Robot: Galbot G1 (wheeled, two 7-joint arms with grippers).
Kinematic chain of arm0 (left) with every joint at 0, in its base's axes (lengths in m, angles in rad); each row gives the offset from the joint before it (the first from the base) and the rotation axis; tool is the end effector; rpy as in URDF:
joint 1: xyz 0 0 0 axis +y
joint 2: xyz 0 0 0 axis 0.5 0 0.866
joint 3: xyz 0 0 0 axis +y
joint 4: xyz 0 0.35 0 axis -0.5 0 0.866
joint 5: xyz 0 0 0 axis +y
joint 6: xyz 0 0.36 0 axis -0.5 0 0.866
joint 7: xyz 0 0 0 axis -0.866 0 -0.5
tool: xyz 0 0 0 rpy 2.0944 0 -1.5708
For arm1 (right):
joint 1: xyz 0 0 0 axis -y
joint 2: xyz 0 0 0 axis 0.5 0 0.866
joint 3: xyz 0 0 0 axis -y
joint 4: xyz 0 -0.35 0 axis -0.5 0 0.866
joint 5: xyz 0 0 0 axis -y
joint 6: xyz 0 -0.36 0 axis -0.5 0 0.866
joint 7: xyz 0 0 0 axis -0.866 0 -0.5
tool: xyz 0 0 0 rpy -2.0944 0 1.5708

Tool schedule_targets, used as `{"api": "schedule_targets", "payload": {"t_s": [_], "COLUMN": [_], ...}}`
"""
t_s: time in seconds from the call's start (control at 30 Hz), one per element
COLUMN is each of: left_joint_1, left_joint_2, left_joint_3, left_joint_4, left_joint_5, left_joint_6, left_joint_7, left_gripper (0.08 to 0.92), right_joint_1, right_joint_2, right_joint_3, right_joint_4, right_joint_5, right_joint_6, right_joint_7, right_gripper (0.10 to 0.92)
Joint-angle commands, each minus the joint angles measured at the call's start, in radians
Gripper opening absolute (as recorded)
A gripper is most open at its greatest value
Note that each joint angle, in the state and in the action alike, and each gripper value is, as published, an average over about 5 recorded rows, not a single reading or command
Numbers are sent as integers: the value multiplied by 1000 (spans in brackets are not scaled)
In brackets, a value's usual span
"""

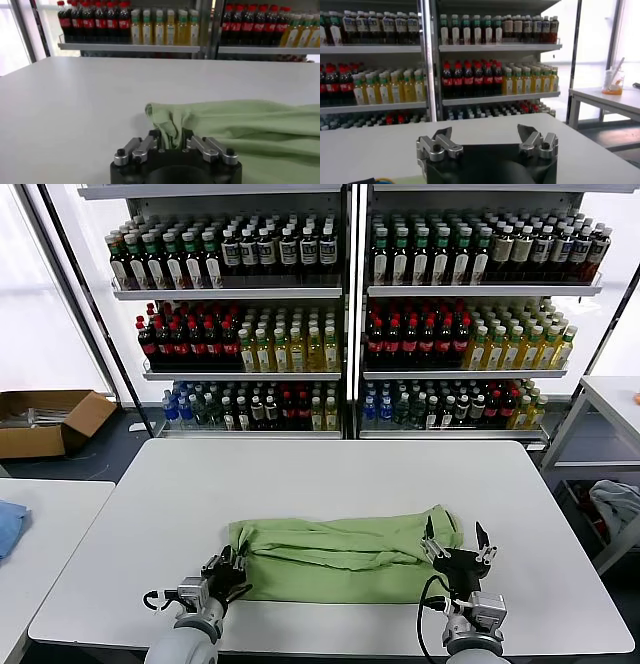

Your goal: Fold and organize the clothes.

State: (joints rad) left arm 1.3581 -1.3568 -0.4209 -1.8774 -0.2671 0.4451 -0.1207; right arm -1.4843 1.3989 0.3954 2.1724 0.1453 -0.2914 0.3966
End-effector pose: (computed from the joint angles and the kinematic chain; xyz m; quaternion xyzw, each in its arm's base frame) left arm 0.2506 0.0169 -0.3361 -0.0292 -0.9705 0.0138 0.2389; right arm 0.2029 0.0124 -0.2610 -0.0910 -0.9929 0.0011 0.0771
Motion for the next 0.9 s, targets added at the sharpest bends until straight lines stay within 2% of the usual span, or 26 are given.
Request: {"api": "schedule_targets", "payload": {"t_s": [0.03,0.17,0.27,0.4,0.53,0.67,0.77,0.9], "left_joint_1": [-2,-10,-19,-35,-62,-103,-111,-88], "left_joint_2": [2,35,99,251,415,523,548,493], "left_joint_3": [-14,-73,-151,-307,-452,-540,-544,-468], "left_joint_4": [21,16,12,33,113,186,178,90], "left_joint_5": [-20,-44,-69,-128,-165,-178,-172,-135], "left_joint_6": [-4,-17,-26,-29,-38,-45,-42,-37], "left_joint_7": [4,6,13,36,66,79,84,85], "left_gripper": [247,139,110,110,110,110,110,110], "right_joint_1": [3,10,15,21,25,27,25,17], "right_joint_2": [0,-1,-1,-1,2,11,17,19], "right_joint_3": [2,3,2,-1,-9,-17,-19,-13], "right_joint_4": [-2,-6,-8,-9,-10,-8,-5,1], "right_joint_5": [1,2,3,3,0,-8,-12,-14], "right_joint_6": [0,0,0,0,-1,-1,-2,-1], "right_joint_7": [1,1,2,3,6,9,10,10], "right_gripper": [823,823,823,823,823,823,823,823]}}
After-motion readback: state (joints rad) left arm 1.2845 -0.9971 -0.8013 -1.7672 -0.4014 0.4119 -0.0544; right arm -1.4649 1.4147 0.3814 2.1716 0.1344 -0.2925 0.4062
